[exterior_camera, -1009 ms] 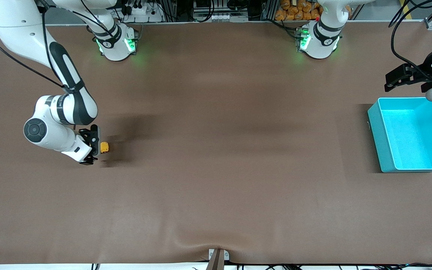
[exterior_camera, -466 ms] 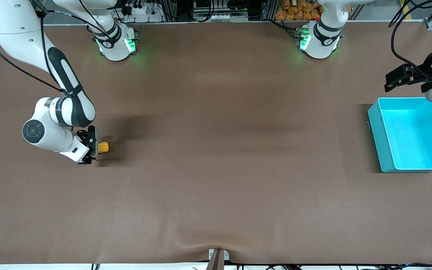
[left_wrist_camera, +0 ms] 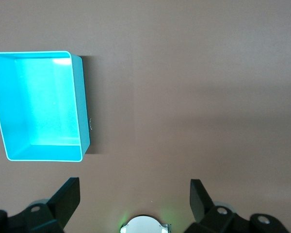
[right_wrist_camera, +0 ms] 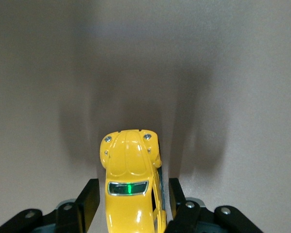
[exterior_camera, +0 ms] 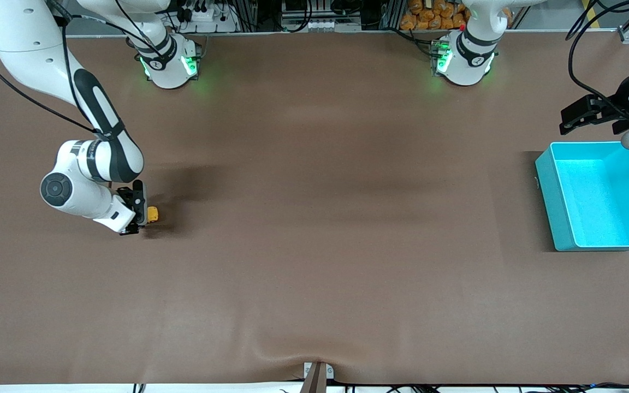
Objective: Wind and store yellow beetle car
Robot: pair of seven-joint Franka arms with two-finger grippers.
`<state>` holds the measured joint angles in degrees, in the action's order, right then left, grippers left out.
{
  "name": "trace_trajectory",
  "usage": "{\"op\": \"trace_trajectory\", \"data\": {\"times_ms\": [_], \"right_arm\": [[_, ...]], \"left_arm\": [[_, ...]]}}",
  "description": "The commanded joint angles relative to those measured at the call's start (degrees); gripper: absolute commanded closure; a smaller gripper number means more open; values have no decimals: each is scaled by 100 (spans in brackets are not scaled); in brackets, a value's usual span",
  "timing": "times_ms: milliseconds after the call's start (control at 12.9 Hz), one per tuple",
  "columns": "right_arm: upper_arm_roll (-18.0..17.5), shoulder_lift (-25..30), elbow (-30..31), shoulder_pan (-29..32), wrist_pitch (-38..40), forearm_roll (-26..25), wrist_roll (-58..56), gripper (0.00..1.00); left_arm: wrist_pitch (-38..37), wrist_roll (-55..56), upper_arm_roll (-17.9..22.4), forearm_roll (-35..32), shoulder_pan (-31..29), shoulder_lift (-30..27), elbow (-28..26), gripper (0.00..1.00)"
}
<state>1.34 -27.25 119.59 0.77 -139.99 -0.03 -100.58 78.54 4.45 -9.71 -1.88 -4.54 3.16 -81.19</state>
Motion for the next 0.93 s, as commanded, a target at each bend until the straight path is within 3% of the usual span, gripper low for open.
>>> {"op": "trace_trajectory", "data": {"times_ms": [0,543,698,853], "right_arm": [[-20,202,99,-24,42,-102,-23,34],[-20,202,125,20,51,-102,-41,48],[-20,202,178,20,7,-102,-32,65],[-20,211,178,20,50,-94,-15,74]], "left_arm": [[-14,100,-22,21,-3,-17,-2,0],[3,82,30,3,-30,-17,7,0],[134,82,39,-32,-30,-17,16,0],[144,74,39,-93,-21,-34,16,0]]}}
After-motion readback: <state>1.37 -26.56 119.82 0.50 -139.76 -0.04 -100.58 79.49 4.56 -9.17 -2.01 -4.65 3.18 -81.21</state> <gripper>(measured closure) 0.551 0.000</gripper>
